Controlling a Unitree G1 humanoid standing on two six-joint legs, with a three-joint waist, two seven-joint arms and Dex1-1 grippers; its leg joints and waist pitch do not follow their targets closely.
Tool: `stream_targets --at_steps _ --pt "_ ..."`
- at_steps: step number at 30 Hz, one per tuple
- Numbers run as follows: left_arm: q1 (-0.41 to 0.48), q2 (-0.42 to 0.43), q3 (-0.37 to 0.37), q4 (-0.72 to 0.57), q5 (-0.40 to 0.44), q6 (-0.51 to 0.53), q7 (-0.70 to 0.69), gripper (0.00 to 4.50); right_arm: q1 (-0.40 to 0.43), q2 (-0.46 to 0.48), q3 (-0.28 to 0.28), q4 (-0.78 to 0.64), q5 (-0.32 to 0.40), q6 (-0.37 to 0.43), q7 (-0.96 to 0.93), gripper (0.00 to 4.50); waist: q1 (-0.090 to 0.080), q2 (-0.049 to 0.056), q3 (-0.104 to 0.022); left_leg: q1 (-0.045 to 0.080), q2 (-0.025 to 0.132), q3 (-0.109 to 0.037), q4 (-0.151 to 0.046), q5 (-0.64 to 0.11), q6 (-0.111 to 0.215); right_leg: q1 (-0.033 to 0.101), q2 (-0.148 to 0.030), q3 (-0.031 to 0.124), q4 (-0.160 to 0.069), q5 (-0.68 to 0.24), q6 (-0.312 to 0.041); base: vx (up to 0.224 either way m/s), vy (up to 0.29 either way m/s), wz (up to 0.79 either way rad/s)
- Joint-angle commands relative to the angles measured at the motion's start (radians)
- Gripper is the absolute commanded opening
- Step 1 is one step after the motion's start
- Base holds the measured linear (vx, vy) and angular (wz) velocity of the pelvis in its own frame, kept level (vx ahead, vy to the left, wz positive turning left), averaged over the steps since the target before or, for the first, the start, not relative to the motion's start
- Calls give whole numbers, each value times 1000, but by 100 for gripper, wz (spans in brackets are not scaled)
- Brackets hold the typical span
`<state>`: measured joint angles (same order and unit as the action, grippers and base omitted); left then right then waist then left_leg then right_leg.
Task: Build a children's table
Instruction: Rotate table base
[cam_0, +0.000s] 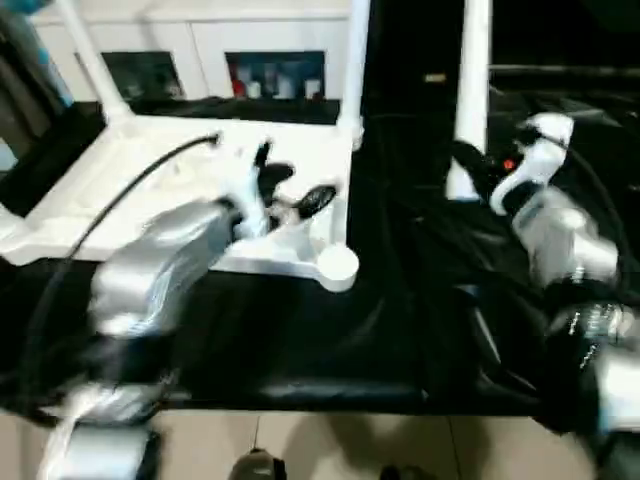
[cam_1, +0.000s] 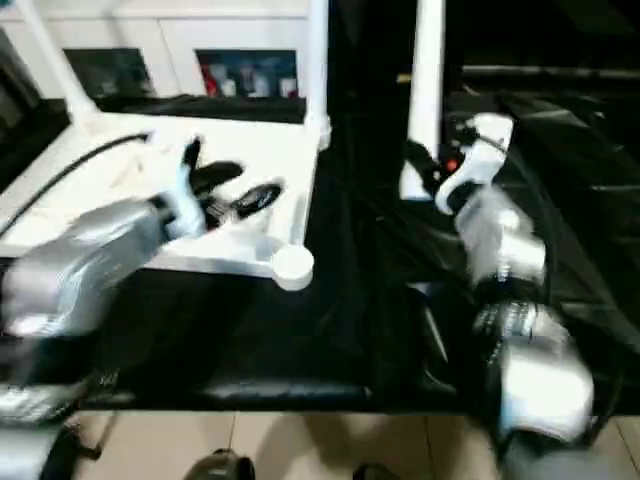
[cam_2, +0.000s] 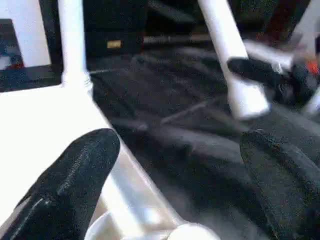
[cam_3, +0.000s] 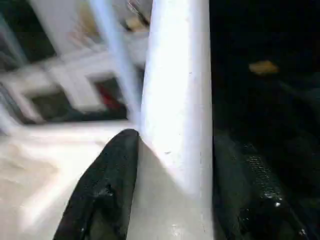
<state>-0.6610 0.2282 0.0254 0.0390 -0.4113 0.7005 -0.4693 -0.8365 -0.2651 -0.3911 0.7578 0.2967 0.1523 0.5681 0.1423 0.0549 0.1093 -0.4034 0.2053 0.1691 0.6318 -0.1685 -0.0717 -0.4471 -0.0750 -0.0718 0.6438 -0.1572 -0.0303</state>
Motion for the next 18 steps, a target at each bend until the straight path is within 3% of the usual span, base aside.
stream_targets --at_steps 1,3,6,11,12,13,14,16,18 --pt "-52 -36 68 45 -54 4 31 450 85 19 49 -284 116 112 89 190 6 -16 -125 5 -6 2 -52 -80 90 88 -40 32 -68 -104 -217 0 0 0" --pt "-74 -68 101 61 -104 14 33 450 160 28 110 -402 157 161 148 189 15 -18 -125 7 -1 0 -53 -92 99 88 -45 33 -71 -126 -205 0 0 0" --pt "-95 -122 147 72 -187 26 36 450 217 61 160 -474 200 203 184 189 13 -19 -121 10 1 2 -55 -130 70 79 -50 32 -85 -247 -188 0 0 0" --pt "-120 -149 148 117 -185 16 23 450 270 103 246 -604 224 299 207 189 10 -24 -118 11 2 -2 -64 -167 42 75 -49 31 -101 -370 -113 0 0 0" --pt "-130 -161 158 125 -199 17 22 450 279 105 262 -616 220 310 204 189 12 -21 -118 14 4 -4 -65 -167 39 73 -50 32 -100 -371 -111 0 0 0" --pt "-135 -168 164 128 -209 18 23 450 282 104 271 -620 220 316 204 189 12 -25 -117 11 4 -4 -66 -163 34 73 -51 32 -100 -375 -104 0 0 0" --pt "-146 -182 174 133 -233 24 23 450 292 105 292 -633 222 332 208 189 11 -38 -118 11 3 -1 -66 -160 31 74 -52 33 -101 -375 -102 0 0 0" --pt "-148 -188 172 133 -244 32 23 450 297 105 310 -641 226 346 217 189 12 -33 -118 13 6 -2 -66 -164 26 70 -54 34 -102 -375 -104 0 0 0" --pt "-148 -188 164 138 -240 31 26 450 295 106 320 -642 223 353 224 189 12 -38 -118 14 8 -3 -70 -170 24 70 -54 34 -100 -360 -108 0 0 0"
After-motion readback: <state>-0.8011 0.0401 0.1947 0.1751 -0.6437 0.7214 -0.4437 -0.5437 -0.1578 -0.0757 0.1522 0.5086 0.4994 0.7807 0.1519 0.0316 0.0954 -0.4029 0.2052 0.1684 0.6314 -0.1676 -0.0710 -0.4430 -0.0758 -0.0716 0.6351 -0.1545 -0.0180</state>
